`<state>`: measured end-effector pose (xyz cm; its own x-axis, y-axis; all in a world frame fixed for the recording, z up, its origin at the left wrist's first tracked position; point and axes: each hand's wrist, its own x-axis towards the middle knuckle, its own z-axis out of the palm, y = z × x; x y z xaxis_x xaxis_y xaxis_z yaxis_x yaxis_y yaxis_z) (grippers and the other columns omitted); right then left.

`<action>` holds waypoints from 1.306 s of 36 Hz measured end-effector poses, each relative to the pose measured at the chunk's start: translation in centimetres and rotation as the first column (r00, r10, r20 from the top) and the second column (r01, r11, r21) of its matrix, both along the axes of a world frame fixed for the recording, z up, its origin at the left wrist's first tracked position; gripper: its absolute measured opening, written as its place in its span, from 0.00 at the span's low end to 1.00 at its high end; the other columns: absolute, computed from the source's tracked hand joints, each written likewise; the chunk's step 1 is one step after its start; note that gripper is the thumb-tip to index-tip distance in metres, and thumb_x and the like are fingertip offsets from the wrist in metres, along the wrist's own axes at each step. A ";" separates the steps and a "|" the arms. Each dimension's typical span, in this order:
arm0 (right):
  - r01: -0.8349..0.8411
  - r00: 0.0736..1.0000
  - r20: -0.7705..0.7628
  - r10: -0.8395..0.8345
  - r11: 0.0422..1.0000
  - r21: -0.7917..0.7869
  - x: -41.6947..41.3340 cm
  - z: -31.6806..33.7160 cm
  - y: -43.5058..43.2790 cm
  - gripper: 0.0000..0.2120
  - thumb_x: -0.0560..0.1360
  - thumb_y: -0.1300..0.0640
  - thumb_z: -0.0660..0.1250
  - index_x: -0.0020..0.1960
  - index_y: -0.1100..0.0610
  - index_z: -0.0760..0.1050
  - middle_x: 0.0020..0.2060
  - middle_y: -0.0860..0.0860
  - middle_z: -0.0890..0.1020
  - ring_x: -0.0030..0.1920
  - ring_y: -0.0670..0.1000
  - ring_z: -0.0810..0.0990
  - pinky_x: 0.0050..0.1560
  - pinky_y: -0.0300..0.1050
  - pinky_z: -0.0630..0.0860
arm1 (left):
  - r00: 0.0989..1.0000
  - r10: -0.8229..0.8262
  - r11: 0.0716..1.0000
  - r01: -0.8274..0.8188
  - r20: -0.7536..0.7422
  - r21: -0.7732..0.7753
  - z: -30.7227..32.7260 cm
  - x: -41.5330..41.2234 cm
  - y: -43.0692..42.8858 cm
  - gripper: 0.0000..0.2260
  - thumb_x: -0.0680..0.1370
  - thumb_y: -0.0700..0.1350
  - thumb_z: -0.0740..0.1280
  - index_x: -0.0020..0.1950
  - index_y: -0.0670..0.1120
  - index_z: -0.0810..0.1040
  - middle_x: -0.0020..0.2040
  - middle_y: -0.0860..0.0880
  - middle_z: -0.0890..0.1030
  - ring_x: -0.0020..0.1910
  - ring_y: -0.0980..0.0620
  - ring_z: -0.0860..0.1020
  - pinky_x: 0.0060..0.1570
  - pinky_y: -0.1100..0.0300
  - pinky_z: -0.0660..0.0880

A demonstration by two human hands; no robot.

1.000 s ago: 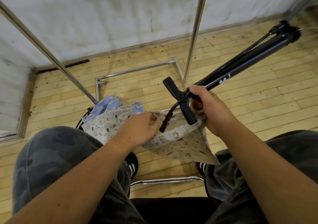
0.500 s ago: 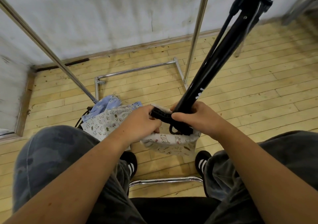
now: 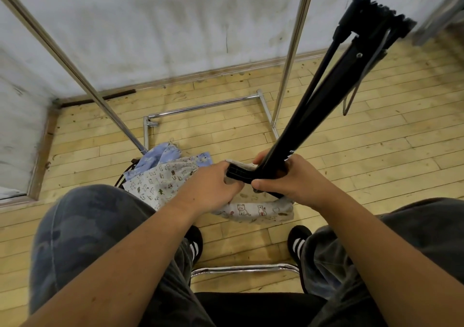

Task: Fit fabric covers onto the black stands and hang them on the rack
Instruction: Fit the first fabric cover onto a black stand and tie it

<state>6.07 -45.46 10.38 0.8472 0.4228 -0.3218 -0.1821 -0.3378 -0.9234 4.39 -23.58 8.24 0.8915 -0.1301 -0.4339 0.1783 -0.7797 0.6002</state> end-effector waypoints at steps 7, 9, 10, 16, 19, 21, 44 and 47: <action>0.055 0.998 0.023 -0.059 0.990 0.128 -0.4 0.8 0.7 0.15 0.77 0.53 0.74 0.62 0.54 0.79 0.48 0.53 0.86 0.48 0.50 0.88 0.48 0.38 0.82 | 0.996 -0.047 0.992 0.038 0.078 0.118 -0.1 0.1 0.0 0.15 0.82 0.58 0.62 0.66 0.55 0.75 0.42 0.56 0.81 0.37 0.57 0.80 0.39 0.57 0.76; 0.086 0.994 0.055 -0.094 0.986 0.144 -0.2 1.0 0.7 0.14 0.76 0.52 0.75 0.61 0.53 0.80 0.49 0.53 0.86 0.49 0.51 0.88 0.48 0.41 0.83 | 0.996 -0.058 0.985 0.045 0.073 0.169 -0.5 0.2 0.4 0.15 0.82 0.57 0.62 0.65 0.54 0.75 0.42 0.55 0.82 0.37 0.56 0.80 0.41 0.55 0.79; 0.100 0.991 0.072 -0.110 0.985 0.141 -0.2 1.1 0.7 0.14 0.76 0.52 0.75 0.60 0.53 0.80 0.49 0.52 0.85 0.50 0.51 0.87 0.48 0.42 0.84 | 0.996 -0.054 0.982 0.041 0.069 0.186 -0.7 0.2 0.5 0.14 0.82 0.57 0.63 0.65 0.53 0.76 0.42 0.54 0.82 0.37 0.56 0.80 0.41 0.54 0.79; 0.120 0.987 0.084 -0.135 0.979 0.165 -0.3 1.2 0.5 0.14 0.76 0.51 0.74 0.60 0.54 0.80 0.50 0.53 0.85 0.51 0.50 0.87 0.48 0.44 0.84 | 0.996 -0.012 0.979 -0.007 0.093 0.202 -0.5 0.3 0.5 0.13 0.81 0.56 0.65 0.64 0.55 0.77 0.41 0.55 0.82 0.36 0.56 0.80 0.38 0.57 0.77; 0.121 0.986 0.093 -0.136 0.980 0.158 -0.4 1.1 0.5 0.12 0.77 0.51 0.74 0.58 0.52 0.81 0.50 0.51 0.85 0.51 0.49 0.86 0.50 0.46 0.84 | 0.995 0.009 0.976 -0.030 0.098 0.214 -0.4 0.2 0.4 0.15 0.80 0.54 0.63 0.67 0.57 0.74 0.41 0.55 0.82 0.38 0.55 0.81 0.40 0.54 0.79; 0.115 0.983 0.130 -0.128 0.988 0.107 -0.4 0.9 0.5 0.09 0.76 0.51 0.75 0.56 0.50 0.82 0.49 0.48 0.85 0.52 0.47 0.85 0.51 0.44 0.84 | 0.993 0.013 0.970 -0.041 0.119 0.241 -0.6 0.4 0.6 0.19 0.79 0.52 0.63 0.71 0.58 0.70 0.47 0.56 0.83 0.45 0.51 0.82 0.49 0.49 0.80; 0.074 0.972 0.227 -0.065 0.997 -0.029 -0.2 -0.3 0.5 0.08 0.75 0.45 0.75 0.53 0.42 0.83 0.50 0.39 0.84 0.55 0.38 0.82 0.54 0.36 0.80 | 0.910 0.163 0.980 -0.195 0.382 0.048 -0.4 1.0 0.9 0.35 0.77 0.39 0.72 0.80 0.51 0.59 0.59 0.48 0.78 0.51 0.53 0.76 0.47 0.62 0.71; 0.081 0.969 0.239 -0.068 0.996 -0.046 0.0 -0.5 0.4 0.08 0.74 0.44 0.75 0.53 0.41 0.82 0.50 0.38 0.84 0.55 0.37 0.82 0.53 0.36 0.81 | 0.919 0.185 0.969 -0.230 0.347 0.092 -0.3 1.2 1.1 0.26 0.79 0.43 0.71 0.76 0.47 0.68 0.54 0.49 0.82 0.50 0.50 0.80 0.47 0.59 0.75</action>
